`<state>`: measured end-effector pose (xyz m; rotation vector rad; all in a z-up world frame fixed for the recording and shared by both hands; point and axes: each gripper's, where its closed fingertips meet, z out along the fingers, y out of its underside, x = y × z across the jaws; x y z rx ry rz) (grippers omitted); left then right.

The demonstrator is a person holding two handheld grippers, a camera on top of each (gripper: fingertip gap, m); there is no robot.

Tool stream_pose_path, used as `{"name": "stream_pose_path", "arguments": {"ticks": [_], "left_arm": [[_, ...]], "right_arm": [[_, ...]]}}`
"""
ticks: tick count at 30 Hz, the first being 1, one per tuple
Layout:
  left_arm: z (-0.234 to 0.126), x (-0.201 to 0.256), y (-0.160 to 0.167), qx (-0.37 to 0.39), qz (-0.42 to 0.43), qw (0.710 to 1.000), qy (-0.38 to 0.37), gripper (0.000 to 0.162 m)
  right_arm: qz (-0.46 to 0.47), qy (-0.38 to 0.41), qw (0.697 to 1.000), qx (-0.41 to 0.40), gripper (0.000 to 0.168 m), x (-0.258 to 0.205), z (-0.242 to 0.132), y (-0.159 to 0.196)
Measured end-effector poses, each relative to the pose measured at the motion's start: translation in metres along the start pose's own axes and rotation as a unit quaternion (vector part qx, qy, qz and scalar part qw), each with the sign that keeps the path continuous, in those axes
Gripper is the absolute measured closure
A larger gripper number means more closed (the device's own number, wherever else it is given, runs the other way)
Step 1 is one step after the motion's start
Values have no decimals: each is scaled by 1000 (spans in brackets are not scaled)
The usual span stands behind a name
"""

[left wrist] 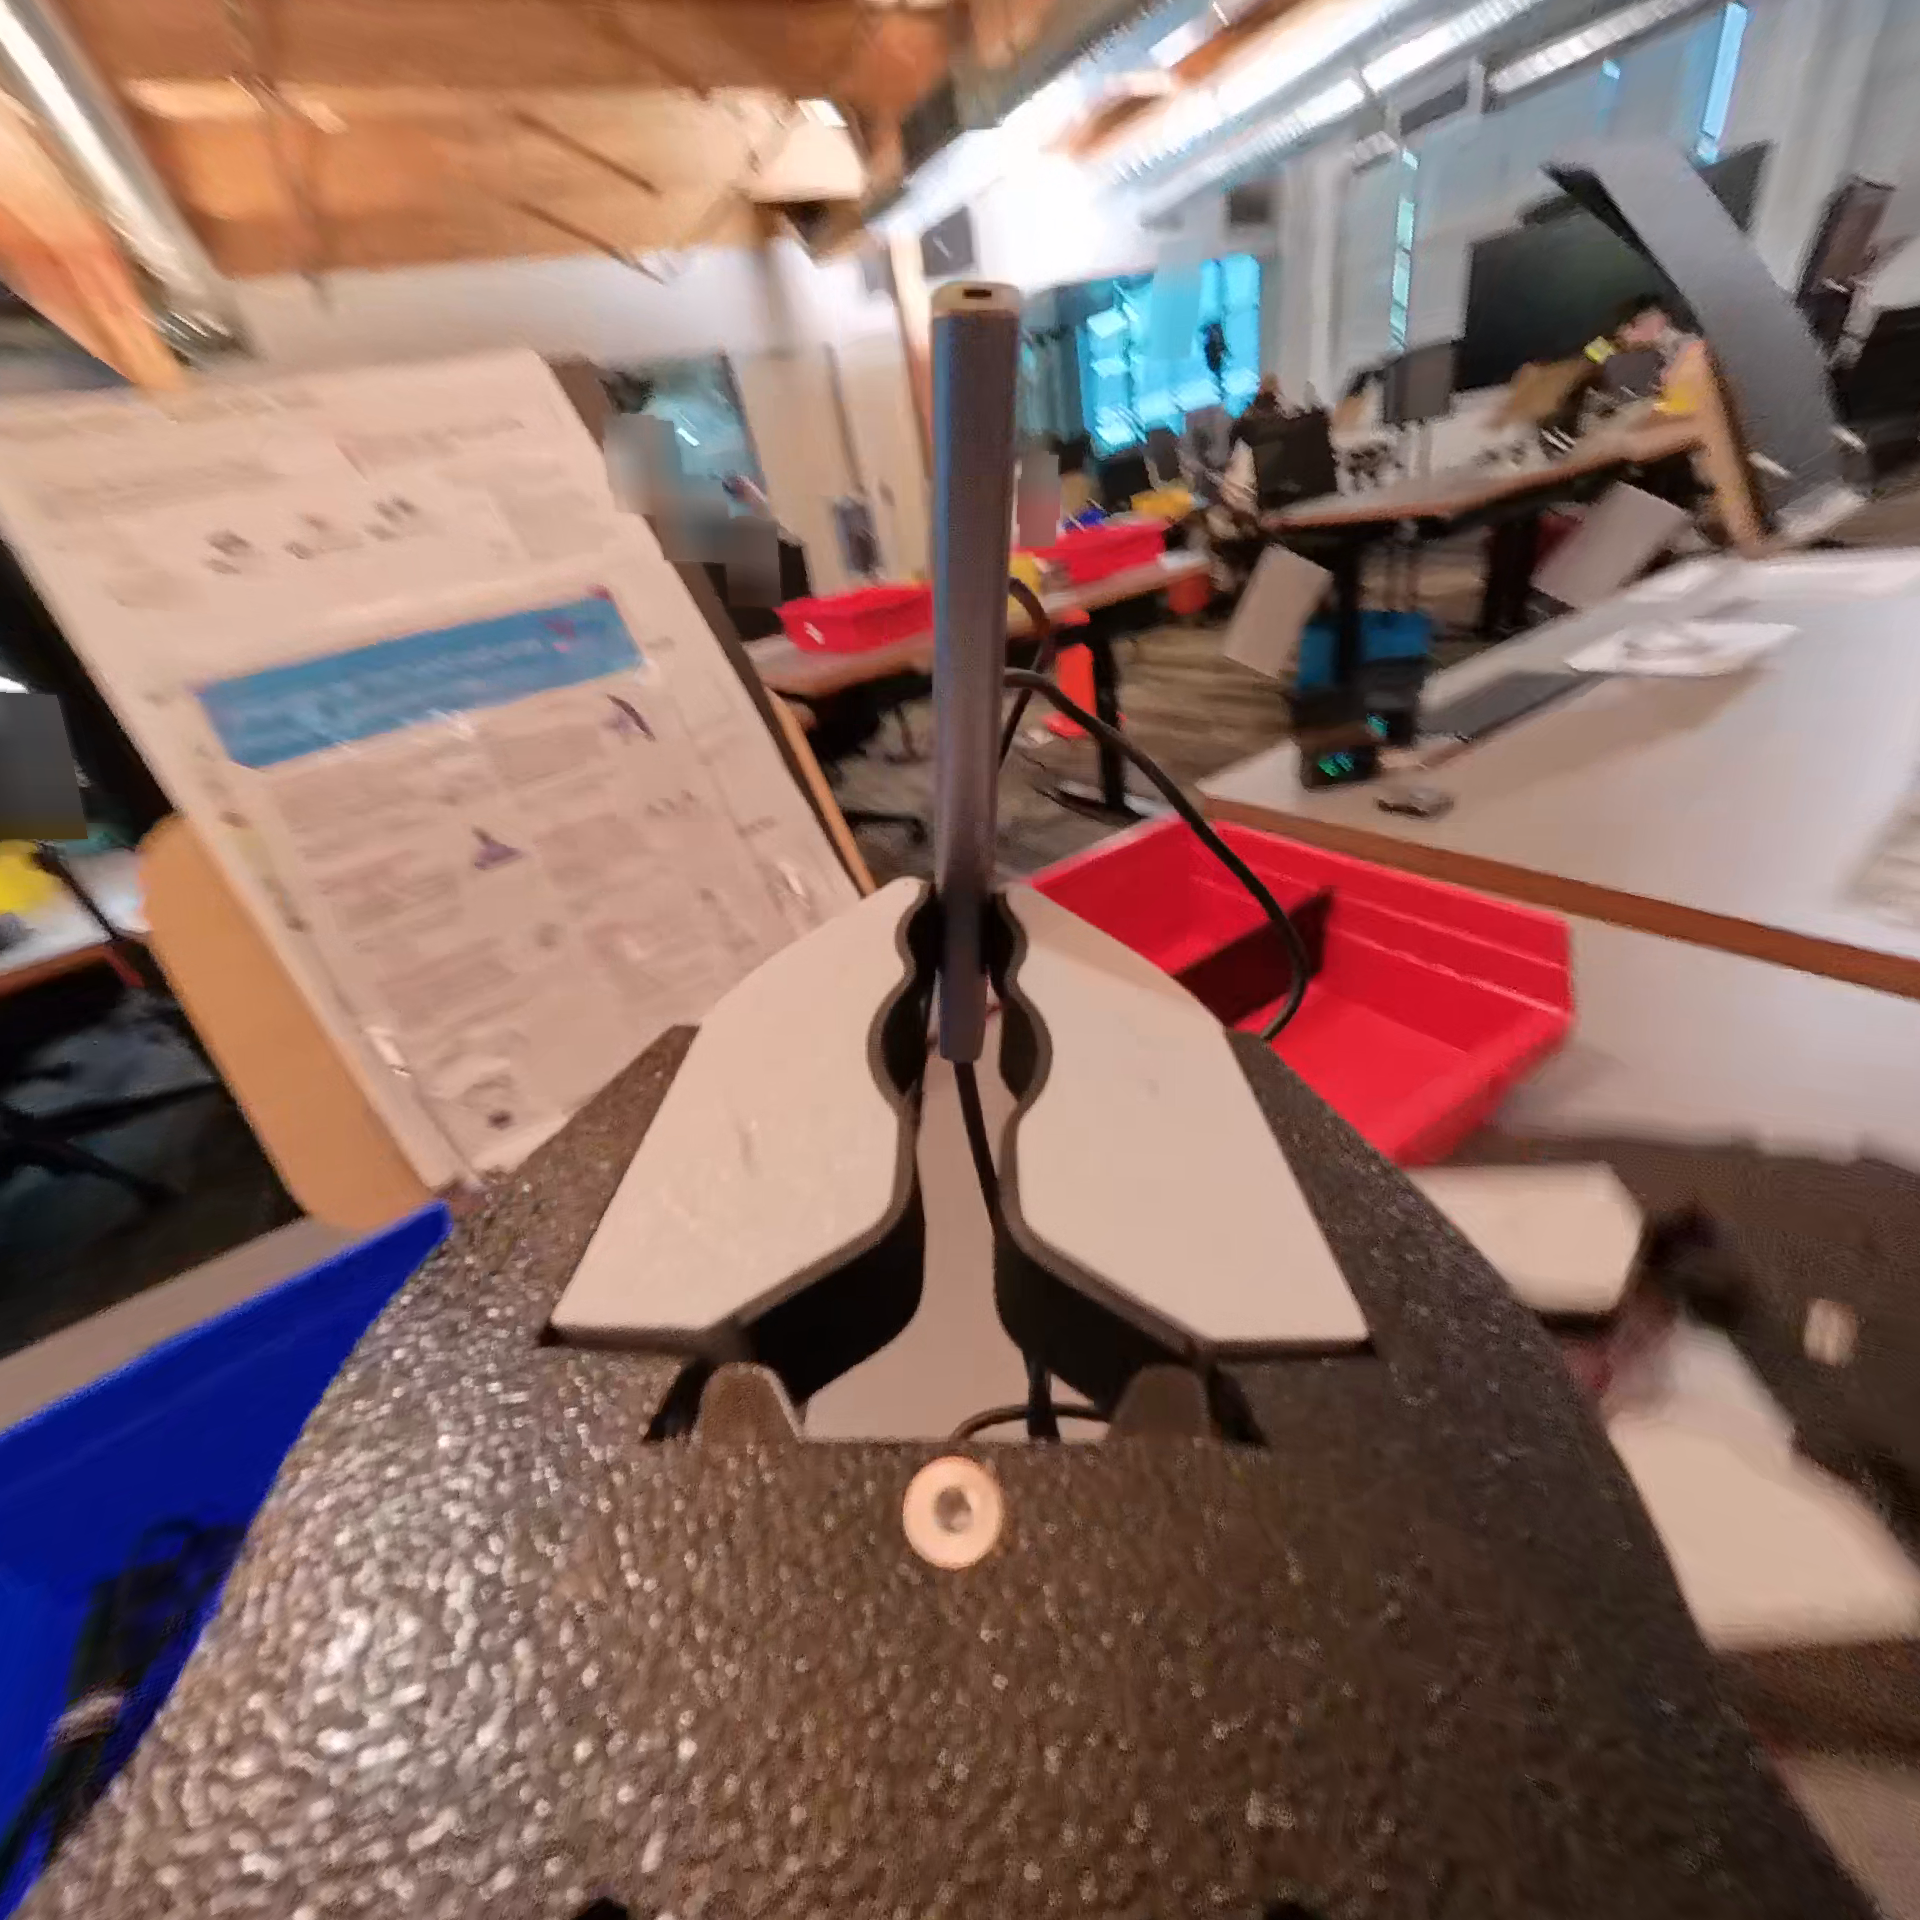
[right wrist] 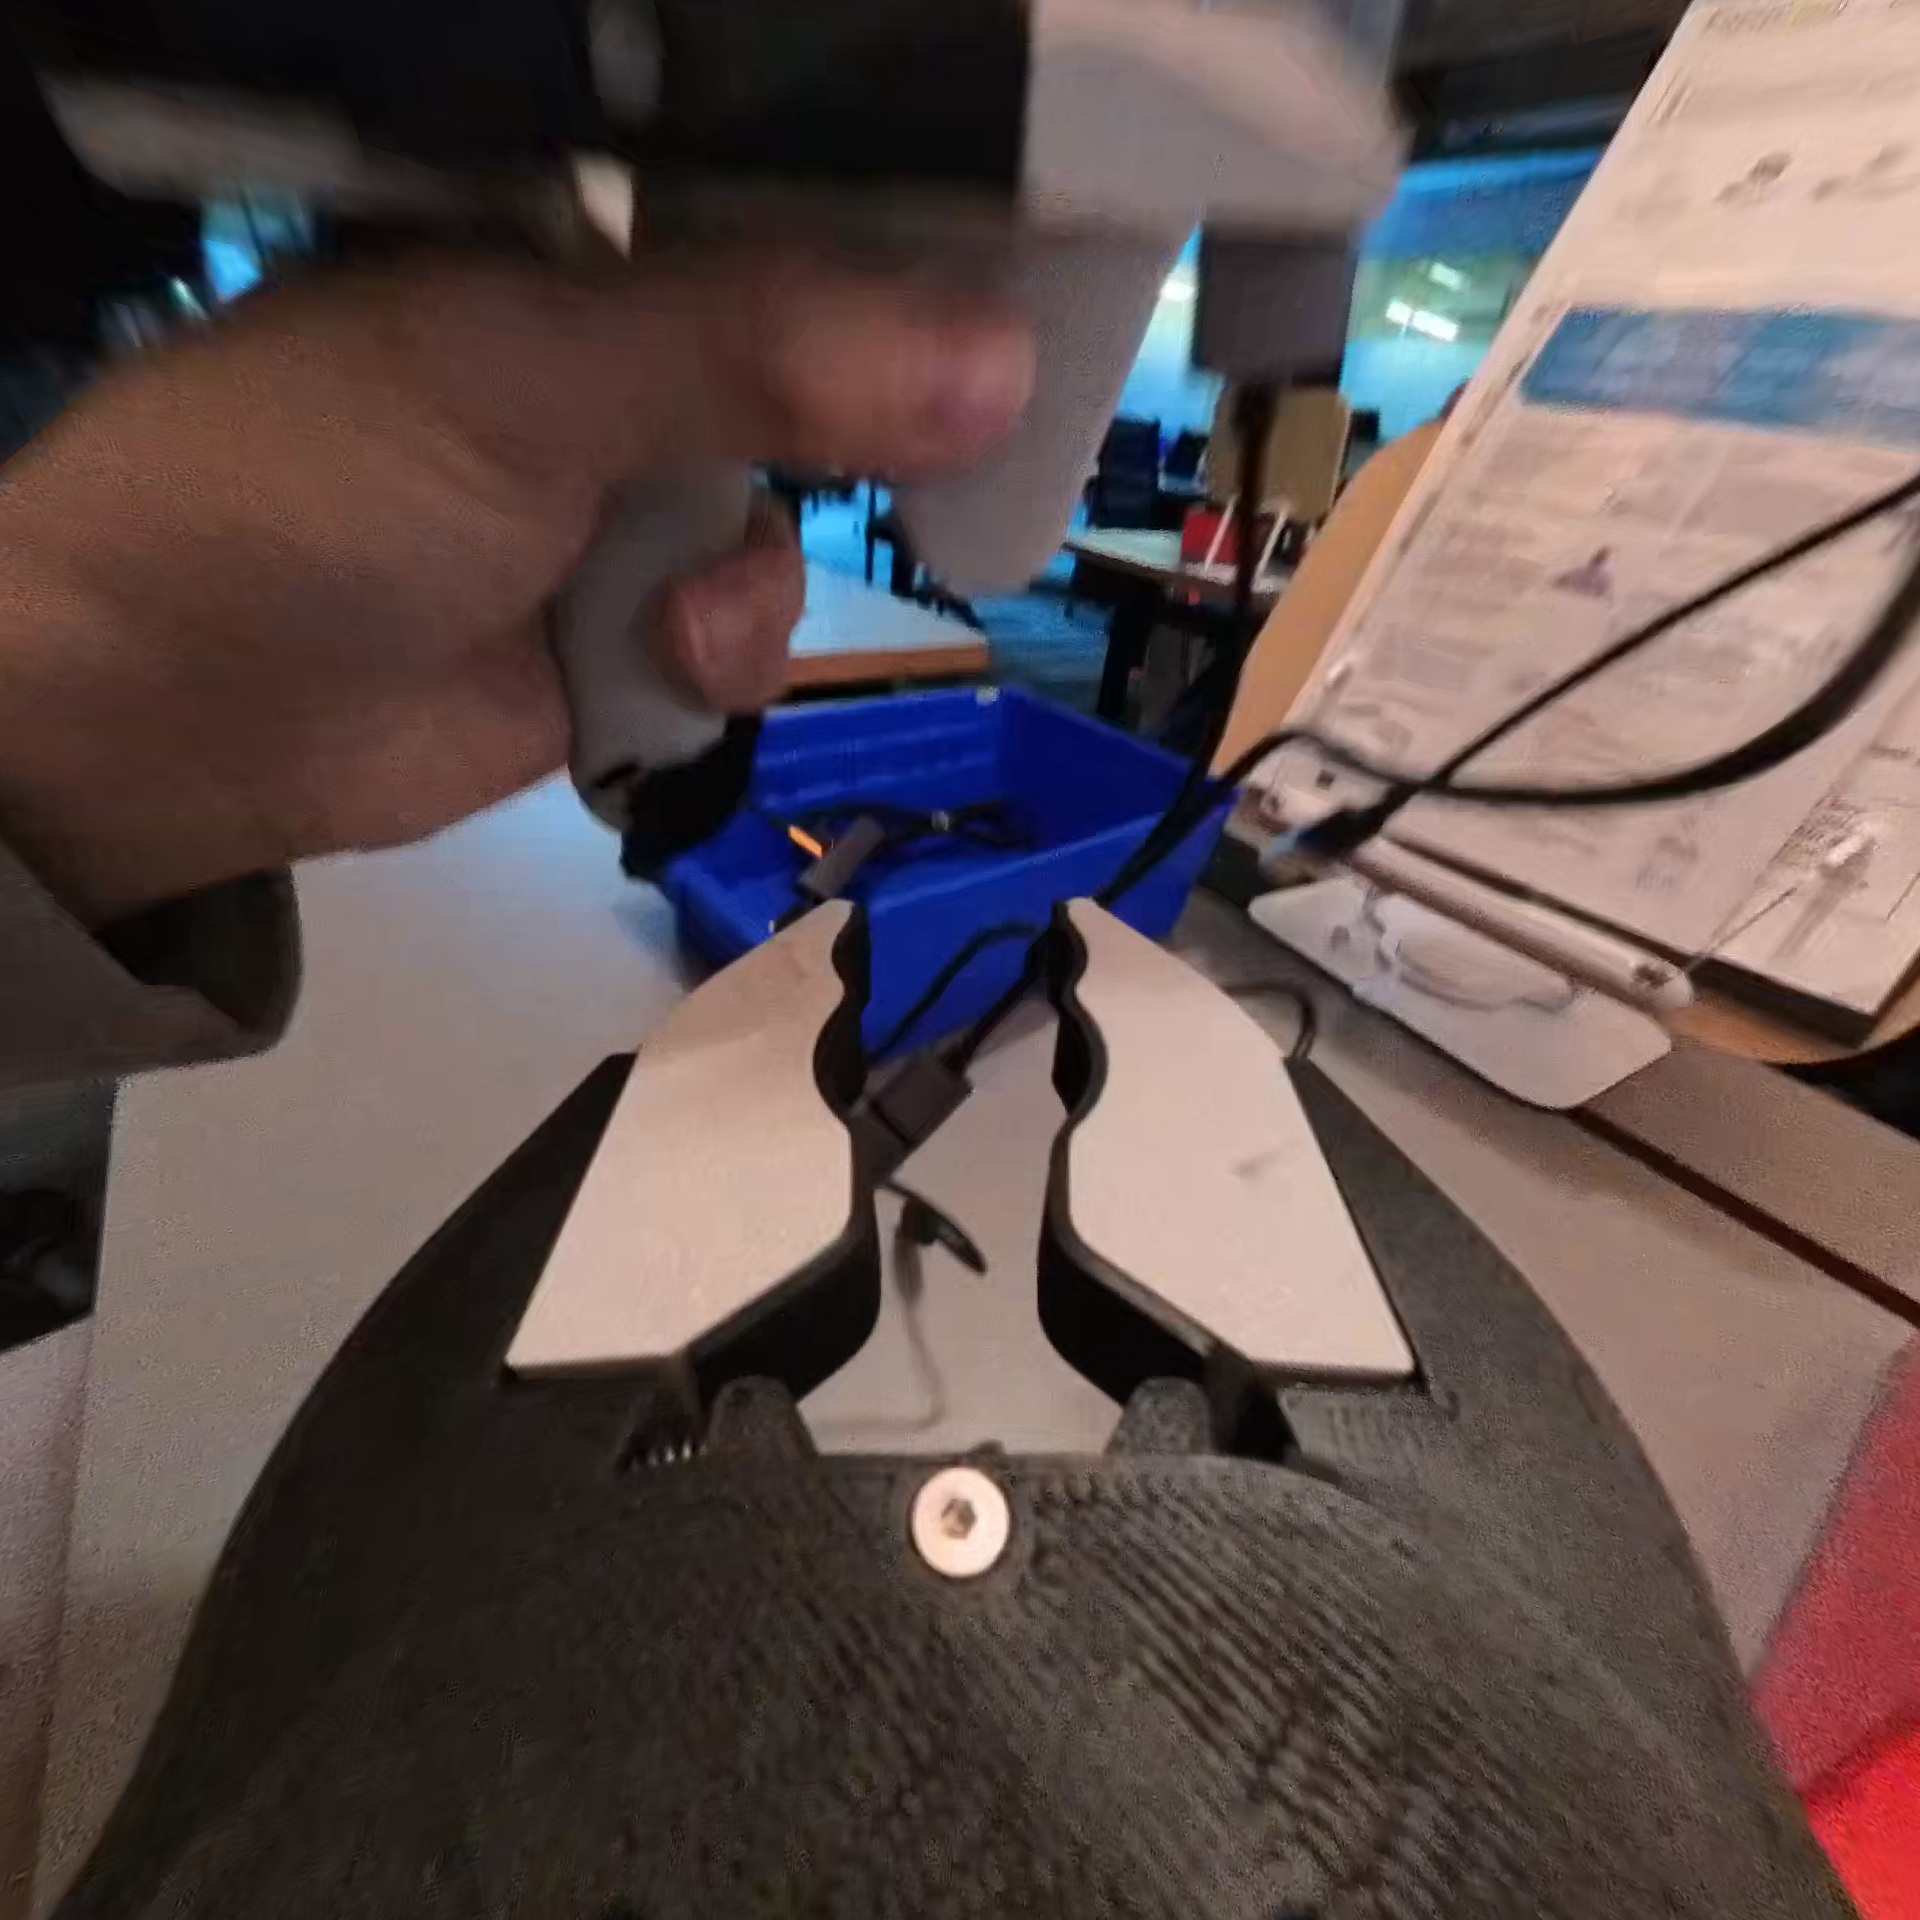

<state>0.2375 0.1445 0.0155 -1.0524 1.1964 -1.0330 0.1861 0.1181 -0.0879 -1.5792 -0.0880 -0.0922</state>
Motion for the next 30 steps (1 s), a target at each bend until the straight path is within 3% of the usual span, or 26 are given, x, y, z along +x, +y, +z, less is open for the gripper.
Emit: {"name": "stream_pose_path", "arguments": {"ticks": [1, 3, 5, 8, 11, 17, 19, 21, 23, 24, 27, 28, 30], "left_arm": [[0, 5, 9, -22, -10, 999, 23, 153], [-2, 11, 30, -74, -39, 995, 63, 153], [-4, 24, 58, -146, -93, 977, 128, 153], [-14, 47, 98, -250, -201, 917, 238, 153], [-25, 62, 125, -303, -285, 858, 302, 153], [-53, 83, 151, -358, -326, 778, 401, 153], [-64, 88, 158, -381, -299, 763, 429, 153], [-76, 96, 163, -394, -255, 751, 465, 153], [-84, 104, 171, -417, -213, 741, 481, 153], [-86, 107, 174, -422, -188, 741, 487, 153], [-83, 108, 182, -429, -140, 756, 474, 153], [-83, 109, 181, -420, -131, 759, 480, 153], [-74, 104, 179, -380, -87, 794, 466, 153]], "right_arm": [[13, 2, 999, 35, 137, 7, -11, -19], [3, 16, 996, 85, 144, 23, -38, -51], [-65, 29, 991, 111, 148, 33, -58, -68], [-181, 7, 983, 39, 141, 38, -55, -40], [-290, -31, 957, -2, 140, 28, -44, -7], [-365, -35, 925, -99, 134, 34, -37, 32], [-299, -54, 950, -77, 132, 34, -41, 26], [-154, -108, 981, -48, 121, 29, -41, 23], [-7, -170, 985, -34, 112, 24, -38, 28], [39, -194, 980, -34, 115, 22, -37, 32], [115, -269, 956, -38, 150, 9, -40, 38], [129, -284, 950, -25, 152, 6, -41, 35], [170, -303, 938, -4, 157, 7, -42, 27]]}}
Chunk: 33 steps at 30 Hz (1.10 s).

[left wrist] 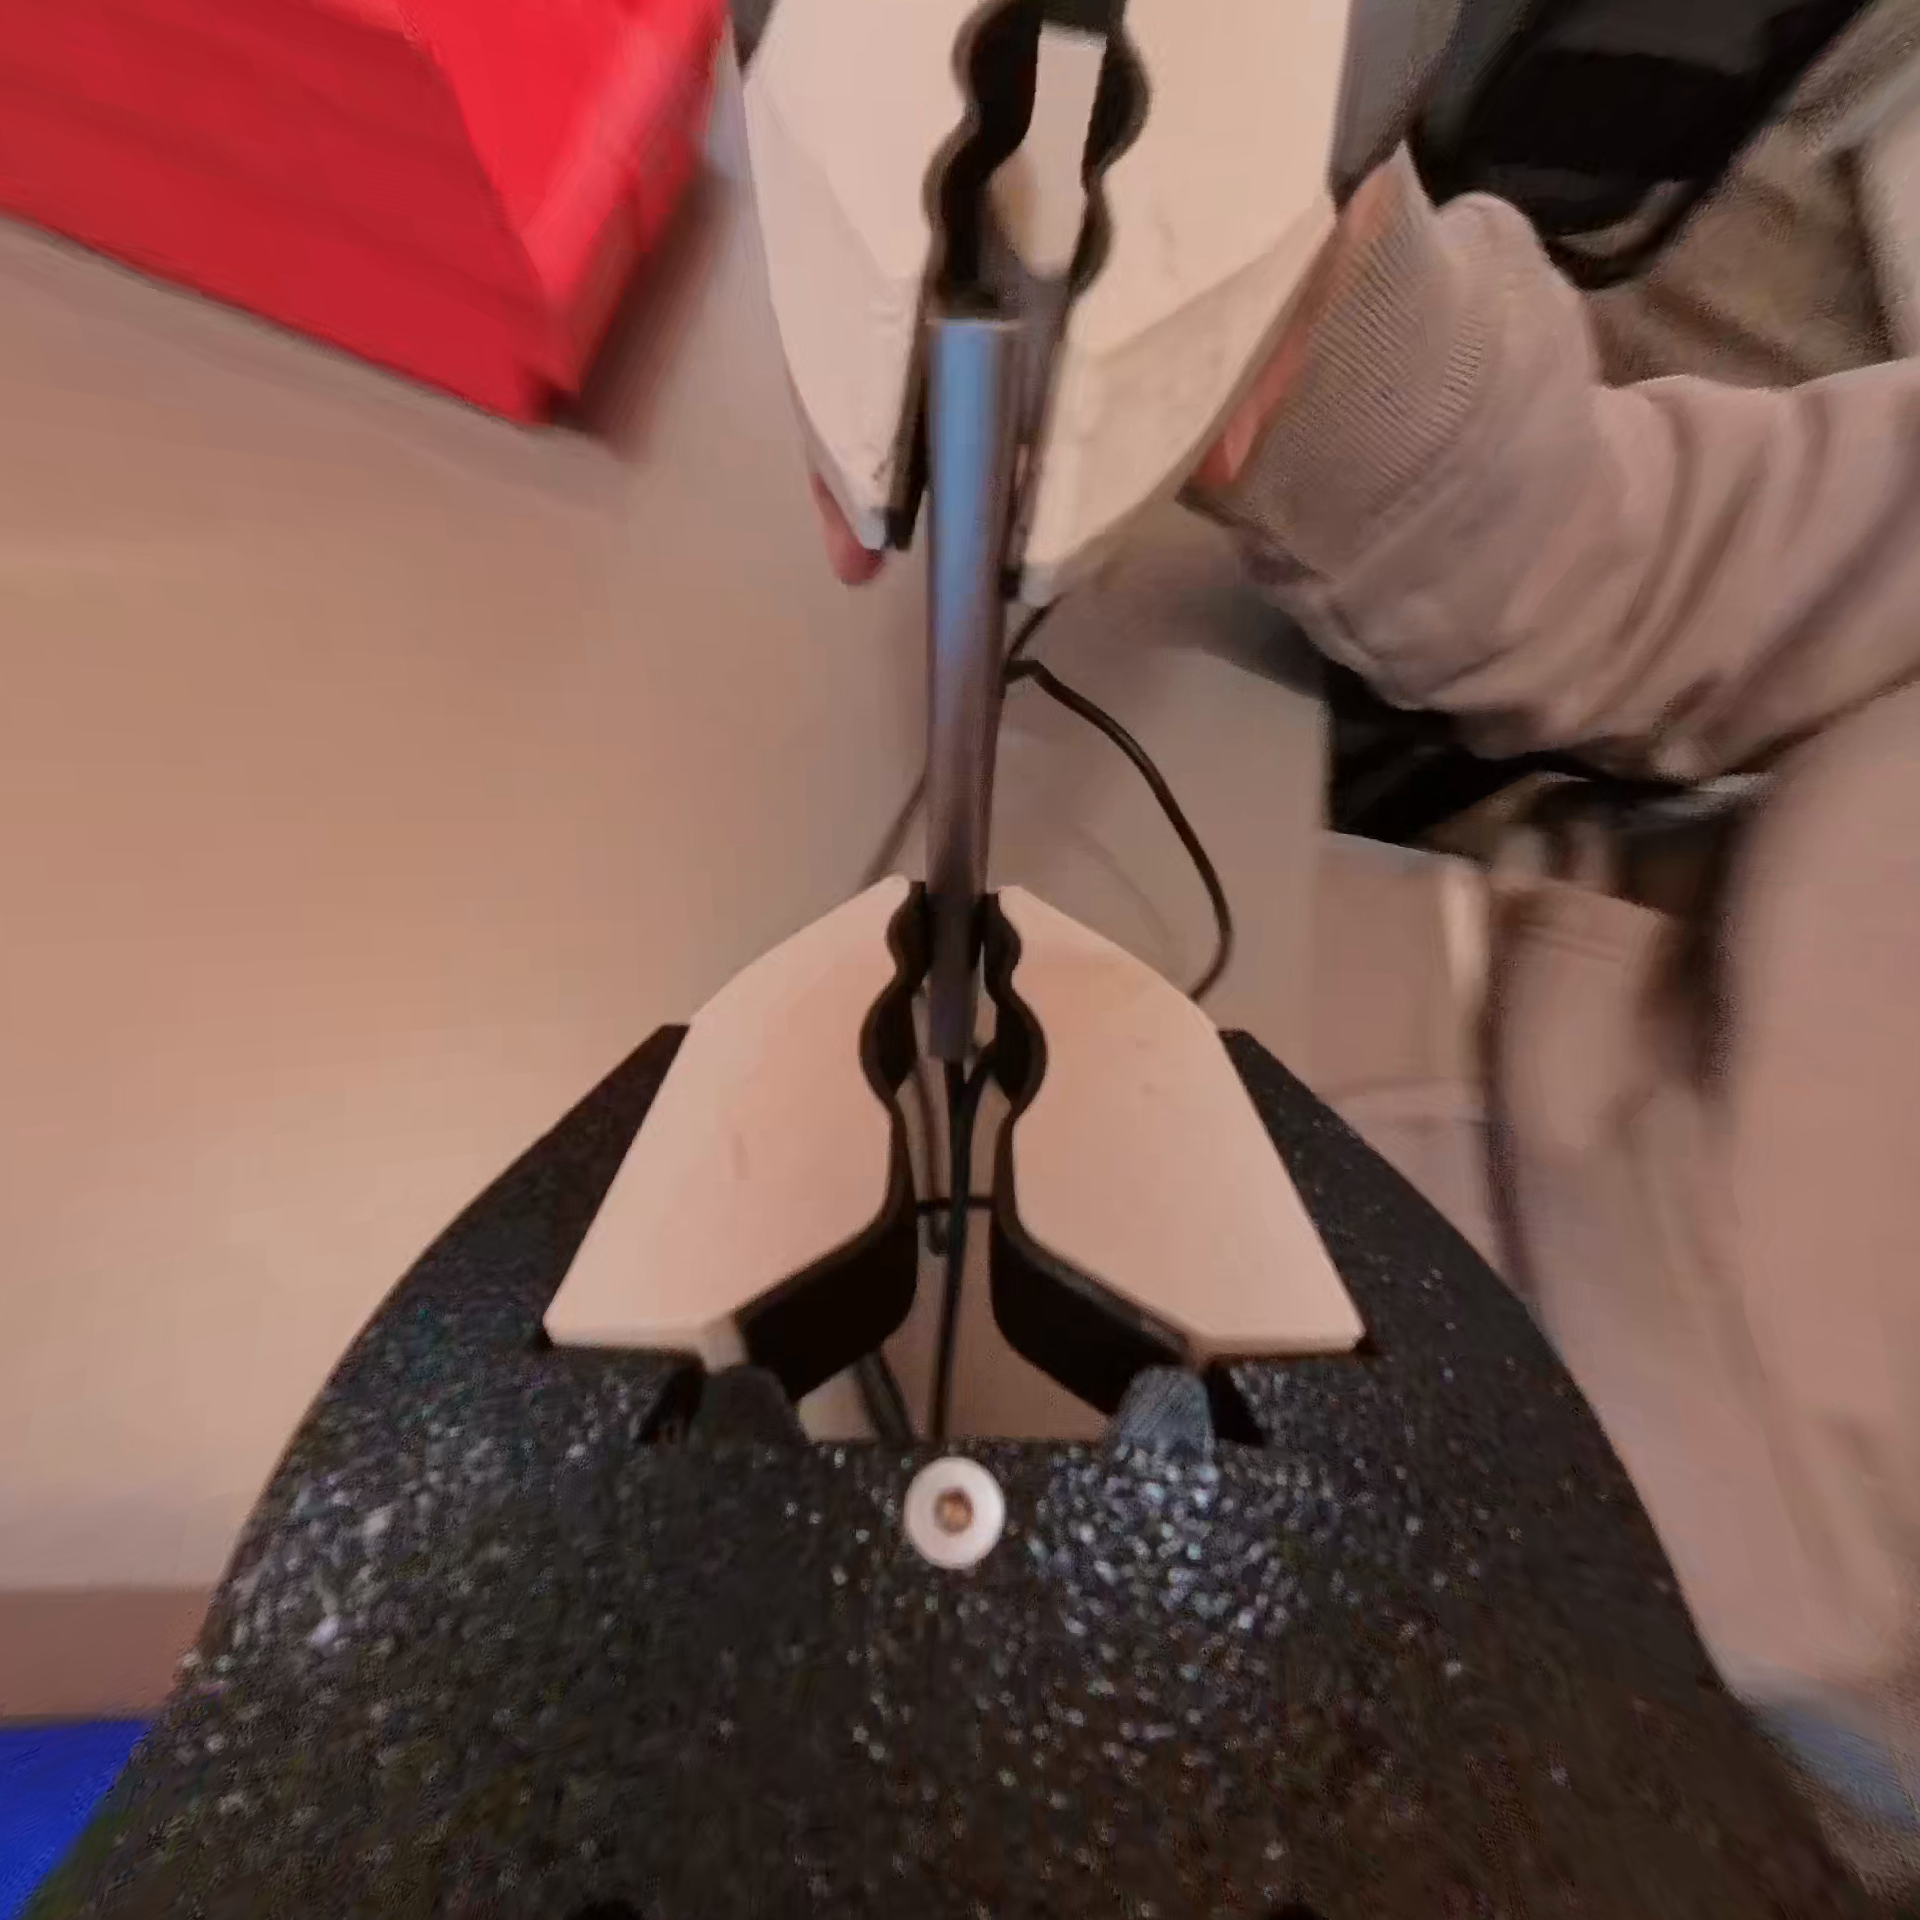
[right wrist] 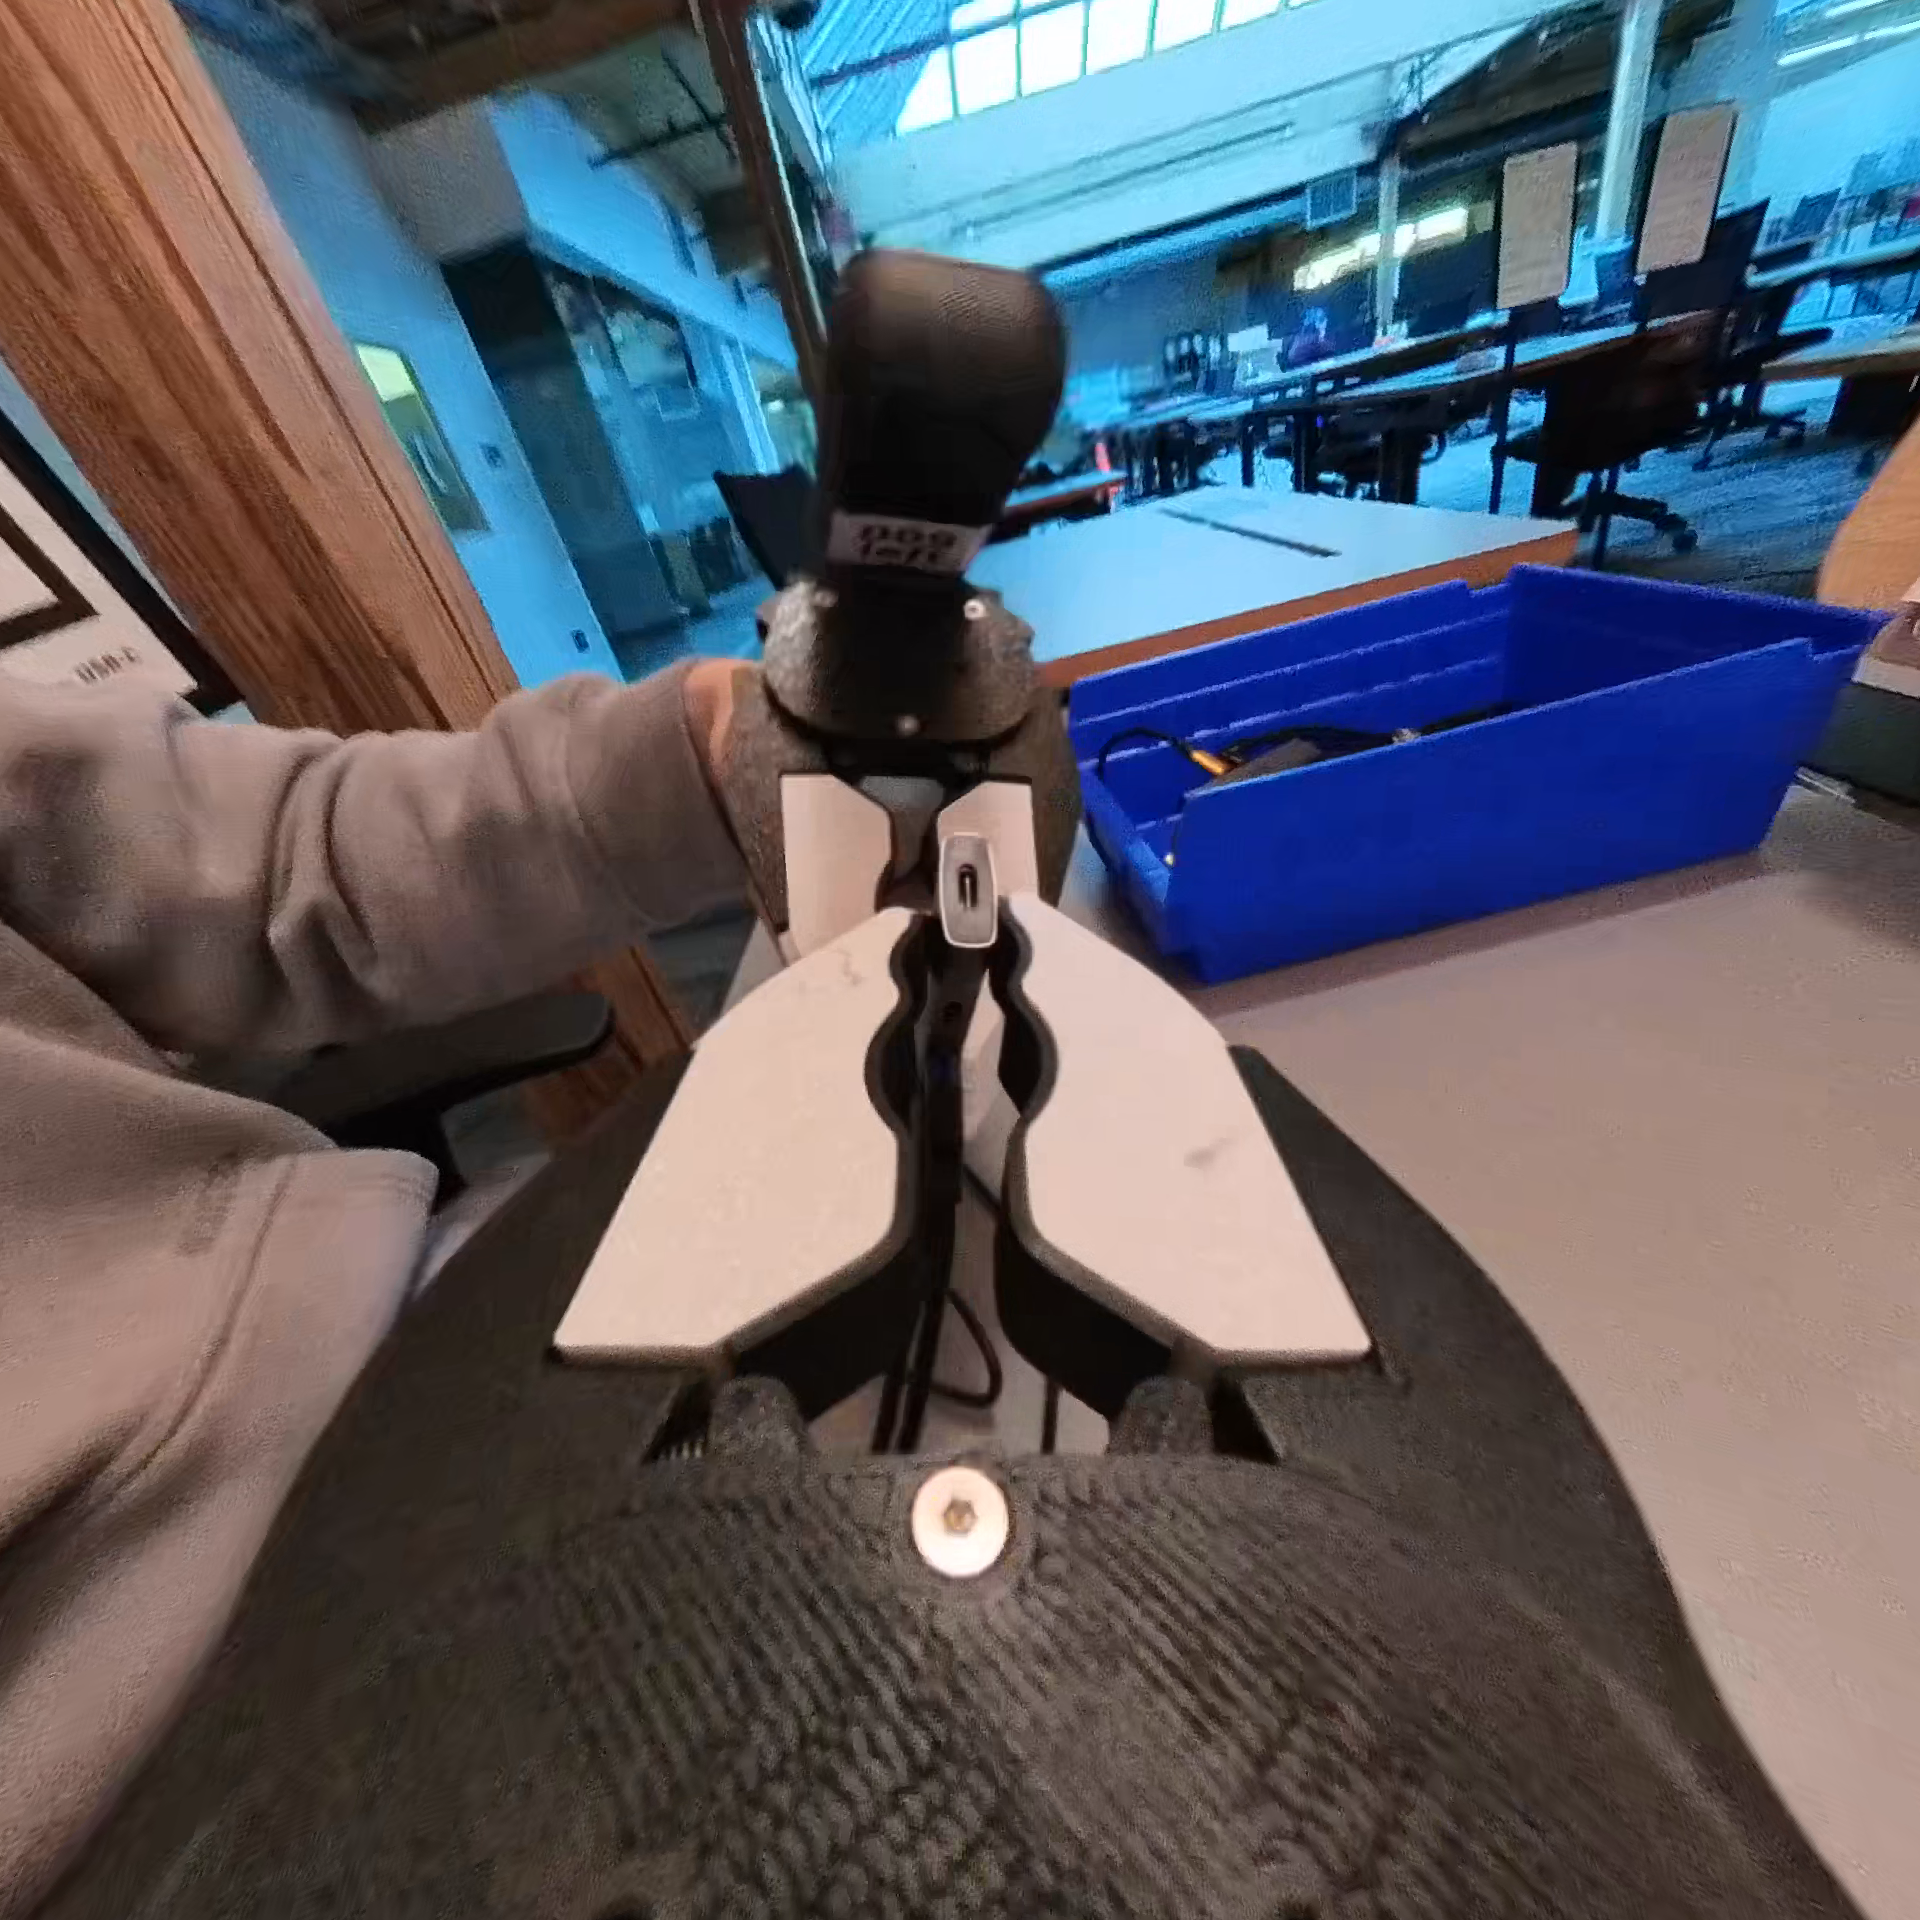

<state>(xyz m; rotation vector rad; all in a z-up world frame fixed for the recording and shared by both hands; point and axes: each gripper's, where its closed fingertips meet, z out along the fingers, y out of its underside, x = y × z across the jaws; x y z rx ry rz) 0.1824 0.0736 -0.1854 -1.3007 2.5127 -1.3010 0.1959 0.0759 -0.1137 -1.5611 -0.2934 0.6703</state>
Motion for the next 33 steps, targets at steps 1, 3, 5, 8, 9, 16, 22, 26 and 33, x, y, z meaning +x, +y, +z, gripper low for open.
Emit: {"name": "stream_pose_path", "arguments": {"ticks": [1, 3, 5, 8, 9, 16, 22, 26, 33], "left_arm": [[-3, -8, -7, 26, 40, 998, -45, 150], [-18, -27, -27, 100, 108, 974, -169, 142], [-31, -28, -44, 181, 175, 931, -263, 128], [-46, -24, -51, 236, 259, 862, -367, 123], [-49, -18, -53, 257, 277, 846, -375, 126], [-51, -18, -47, 294, 267, 831, -390, 118], [-43, -23, -40, 252, 290, 830, -404, 129], [-40, -36, -34, 205, 288, 818, -453, 133], [-51, -26, -41, 273, 266, 797, -468, 137]], "right_arm": [[22, 8, 999, 27, 159, 5, -1, -6], [108, 67, 986, 104, 159, 31, -8, -23], [212, 61, 960, 172, 159, 43, -15, -31], [309, 33, 920, 238, 159, 53, -20, -33], [343, 13, 905, 253, 159, 54, -20, -32], [450, -41, 839, 302, 159, 64, -18, -21], [475, -47, 823, 307, 158, 65, -9, -15], [483, -42, 819, 306, 158, 64, 0, -10], [498, -76, 799, 327, 159, 62, 3, -10]]}}
